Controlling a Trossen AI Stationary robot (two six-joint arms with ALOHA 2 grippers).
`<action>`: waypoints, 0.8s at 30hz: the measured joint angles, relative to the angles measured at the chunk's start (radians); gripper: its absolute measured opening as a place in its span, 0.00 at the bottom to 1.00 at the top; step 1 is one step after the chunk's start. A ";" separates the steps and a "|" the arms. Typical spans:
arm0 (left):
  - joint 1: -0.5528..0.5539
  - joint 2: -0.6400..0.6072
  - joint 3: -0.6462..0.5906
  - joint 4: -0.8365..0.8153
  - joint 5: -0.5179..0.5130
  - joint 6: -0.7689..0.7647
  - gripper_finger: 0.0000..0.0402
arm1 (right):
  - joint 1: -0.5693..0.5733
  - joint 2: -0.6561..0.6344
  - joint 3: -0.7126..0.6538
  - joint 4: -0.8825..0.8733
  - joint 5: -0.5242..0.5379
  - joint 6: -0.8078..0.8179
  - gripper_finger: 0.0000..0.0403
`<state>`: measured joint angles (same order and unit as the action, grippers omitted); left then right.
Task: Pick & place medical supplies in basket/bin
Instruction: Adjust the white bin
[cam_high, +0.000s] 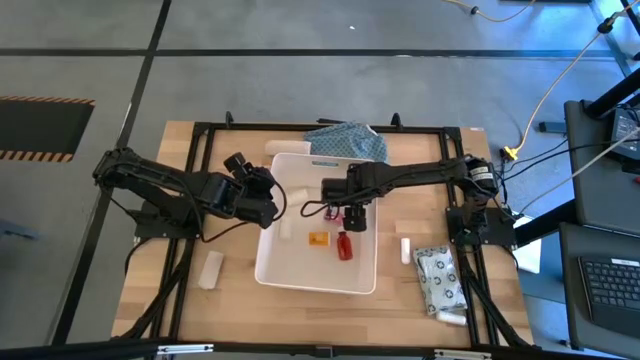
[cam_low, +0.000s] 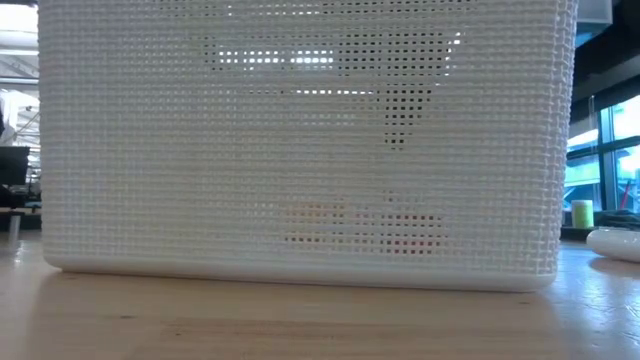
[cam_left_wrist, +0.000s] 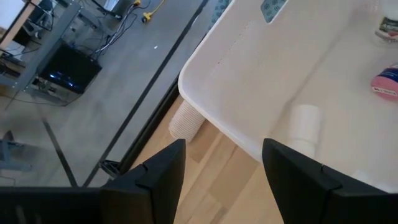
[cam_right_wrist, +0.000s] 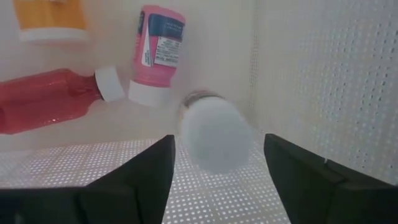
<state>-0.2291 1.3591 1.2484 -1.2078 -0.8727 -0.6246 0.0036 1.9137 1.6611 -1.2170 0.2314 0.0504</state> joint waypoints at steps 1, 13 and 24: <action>0.000 0.000 0.000 -0.001 0.000 0.000 0.52 | 0.000 0.000 0.000 -0.003 0.000 0.000 0.62; 0.003 0.002 -0.002 -0.024 -0.024 -0.013 0.52 | 0.002 -0.063 -0.001 -0.076 0.004 0.076 0.64; 0.050 0.001 -0.002 -0.214 -0.052 -0.226 0.52 | 0.048 -0.256 0.000 0.032 0.012 0.079 0.64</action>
<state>-0.1795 1.3605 1.2465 -1.4216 -0.9247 -0.8501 0.0512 1.6576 1.6615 -1.1848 0.2432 0.1293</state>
